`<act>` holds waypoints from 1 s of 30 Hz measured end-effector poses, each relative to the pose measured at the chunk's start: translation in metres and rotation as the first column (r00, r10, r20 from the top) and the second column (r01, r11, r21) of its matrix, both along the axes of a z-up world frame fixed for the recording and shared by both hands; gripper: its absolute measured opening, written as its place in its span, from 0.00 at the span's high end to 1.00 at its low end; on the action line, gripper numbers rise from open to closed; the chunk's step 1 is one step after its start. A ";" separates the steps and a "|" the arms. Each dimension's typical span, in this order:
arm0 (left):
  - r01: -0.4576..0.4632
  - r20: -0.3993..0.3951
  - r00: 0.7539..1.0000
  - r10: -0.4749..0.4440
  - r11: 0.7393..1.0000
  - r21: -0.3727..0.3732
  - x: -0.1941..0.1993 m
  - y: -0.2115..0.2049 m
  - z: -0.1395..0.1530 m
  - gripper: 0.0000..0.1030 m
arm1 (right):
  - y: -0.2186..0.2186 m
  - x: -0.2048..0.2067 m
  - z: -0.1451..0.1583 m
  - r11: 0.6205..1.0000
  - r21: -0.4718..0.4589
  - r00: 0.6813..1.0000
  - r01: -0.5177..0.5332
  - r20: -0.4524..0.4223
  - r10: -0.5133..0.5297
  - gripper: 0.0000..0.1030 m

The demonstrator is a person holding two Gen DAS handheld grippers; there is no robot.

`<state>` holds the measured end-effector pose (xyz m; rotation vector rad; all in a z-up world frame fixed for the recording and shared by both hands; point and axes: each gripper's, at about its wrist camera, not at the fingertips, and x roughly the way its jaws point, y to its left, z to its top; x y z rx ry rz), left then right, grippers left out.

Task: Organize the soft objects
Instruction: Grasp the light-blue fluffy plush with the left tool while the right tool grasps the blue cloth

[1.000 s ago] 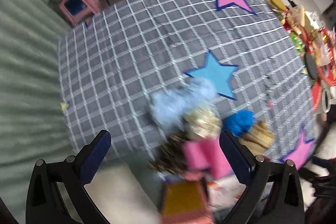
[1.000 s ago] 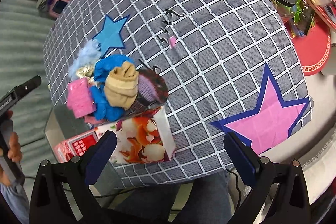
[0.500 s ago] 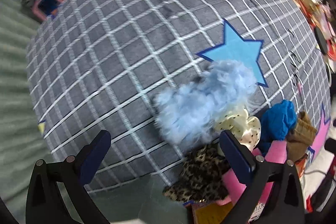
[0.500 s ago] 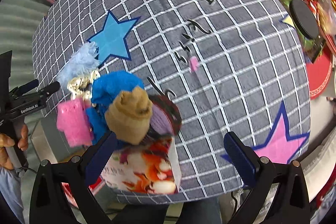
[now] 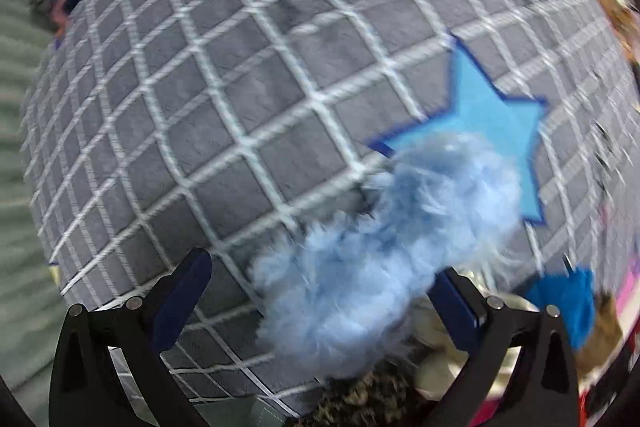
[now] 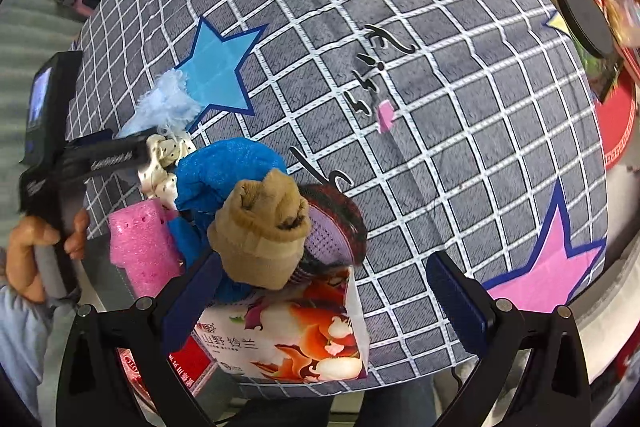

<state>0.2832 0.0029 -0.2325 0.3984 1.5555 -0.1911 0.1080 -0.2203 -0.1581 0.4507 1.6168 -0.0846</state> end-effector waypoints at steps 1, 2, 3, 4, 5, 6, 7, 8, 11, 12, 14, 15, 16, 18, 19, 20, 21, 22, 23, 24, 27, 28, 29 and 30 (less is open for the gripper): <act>-0.034 0.018 0.999 0.034 0.999 0.022 0.006 0.003 -0.001 0.00 | -0.002 -0.001 0.001 1.000 -0.003 1.000 0.011 0.006 -0.011 0.00; -0.072 0.032 0.997 0.070 0.996 0.046 0.013 0.008 -0.002 0.00 | -0.004 -0.003 0.003 1.000 -0.008 1.000 0.026 0.011 -0.025 0.00; -0.095 0.031 0.995 0.093 0.994 0.058 0.017 0.015 -0.003 0.00 | -0.006 -0.006 0.003 0.999 -0.015 0.999 0.044 0.016 -0.044 0.00; -0.115 0.021 0.993 0.115 0.993 0.033 0.021 0.019 -0.002 0.00 | -0.008 -0.008 0.005 0.998 -0.016 0.998 0.061 0.018 -0.060 0.00; -0.116 0.016 0.993 0.116 0.993 0.023 0.023 0.023 0.000 0.00 | -0.011 -0.010 0.007 0.997 -0.012 0.997 0.078 0.020 -0.078 0.00; -0.104 0.022 0.994 0.104 0.994 0.012 0.024 0.027 0.005 0.00 | -0.015 -0.014 0.010 0.995 -0.007 0.995 0.095 0.024 -0.095 0.00; -0.081 0.036 0.996 0.081 0.997 -0.007 0.024 0.030 0.012 0.00 | -0.017 -0.017 0.012 0.994 -0.007 0.994 0.105 0.030 -0.105 0.00; -0.043 0.049 0.998 0.044 0.999 -0.028 0.024 0.037 0.020 0.00 | -0.019 -0.020 0.016 0.993 -0.011 0.993 0.116 0.040 -0.115 0.00; 0.087 0.038 0.996 -0.083 0.991 -0.098 0.019 0.026 0.038 0.00 | -0.030 -0.029 0.021 0.989 -0.020 0.988 0.145 0.048 -0.143 0.00; 0.134 0.016 0.991 -0.133 0.984 -0.118 0.016 0.020 0.039 0.00 | -0.032 -0.032 0.023 0.986 -0.017 0.986 0.163 0.049 -0.162 0.00; 0.200 -0.027 0.979 -0.204 0.973 -0.117 0.008 0.000 0.035 0.00 | -0.039 -0.036 0.025 0.982 -0.011 0.980 0.191 0.055 -0.190 0.00; 0.226 -0.047 0.972 -0.232 0.968 -0.105 0.006 -0.006 0.031 0.00 | -0.041 -0.037 0.029 0.979 -0.013 0.978 0.202 0.061 -0.201 0.00; 0.250 -0.072 0.964 -0.258 0.963 -0.099 0.005 -0.011 0.025 0.00 | -0.042 -0.038 0.029 0.978 -0.014 0.976 0.207 0.065 -0.206 0.00; 0.270 -0.100 0.956 -0.277 0.960 -0.078 0.005 -0.018 0.016 0.00 | -0.044 -0.040 0.032 0.977 -0.015 0.974 0.215 0.071 -0.213 0.00; 0.272 -0.101 0.955 -0.278 0.960 -0.070 0.006 -0.020 0.014 0.00 | -0.043 -0.041 0.032 0.976 -0.015 0.974 0.216 0.071 -0.214 0.00; 0.277 -0.089 0.956 -0.280 0.960 -0.052 0.008 -0.022 0.014 0.00 | -0.041 -0.042 0.032 0.977 -0.013 0.974 0.215 0.071 -0.214 0.00; 0.281 -0.066 0.957 -0.281 0.960 -0.017 0.008 -0.024 0.014 0.00 | -0.039 -0.042 0.031 0.977 -0.012 0.975 0.214 0.067 -0.213 0.00; 0.275 -0.027 0.961 -0.274 0.961 0.035 0.012 -0.024 0.015 0.00 | -0.038 -0.042 0.029 0.977 -0.010 0.975 0.213 0.062 -0.212 0.00; 0.254 -0.005 0.967 -0.254 0.966 0.040 0.016 -0.028 0.018 0.00 | -0.038 -0.042 0.027 0.977 -0.008 0.976 0.213 0.058 -0.212 0.00; 0.216 0.036 0.975 -0.219 0.974 0.064 0.022 -0.025 0.021 0.00 | -0.039 -0.041 0.025 0.977 -0.008 0.976 0.211 0.052 -0.211 0.00; 0.093 0.114 0.988 -0.108 0.988 0.127 0.048 -0.005 0.031 0.00 | -0.042 -0.038 0.021 0.979 -0.010 0.978 0.204 0.055 -0.203 0.00; 0.053 0.090 0.994 -0.059 0.996 0.072 0.054 0.004 0.034 0.00 | -0.045 -0.037 0.021 0.979 -0.014 0.978 0.204 0.055 -0.203 0.00; 0.020 0.048 0.999 -0.019 1.000 -0.008 0.060 0.012 0.039 0.00 | -0.050 -0.035 0.021 0.978 -0.018 0.977 0.209 0.054 -0.208 0.00; 0.007 0.027 1.000 -0.005 0.998 -0.061 0.061 0.016 0.044 0.00 | -0.055 -0.033 0.020 0.977 -0.019 0.976 0.213 0.054 -0.211 0.00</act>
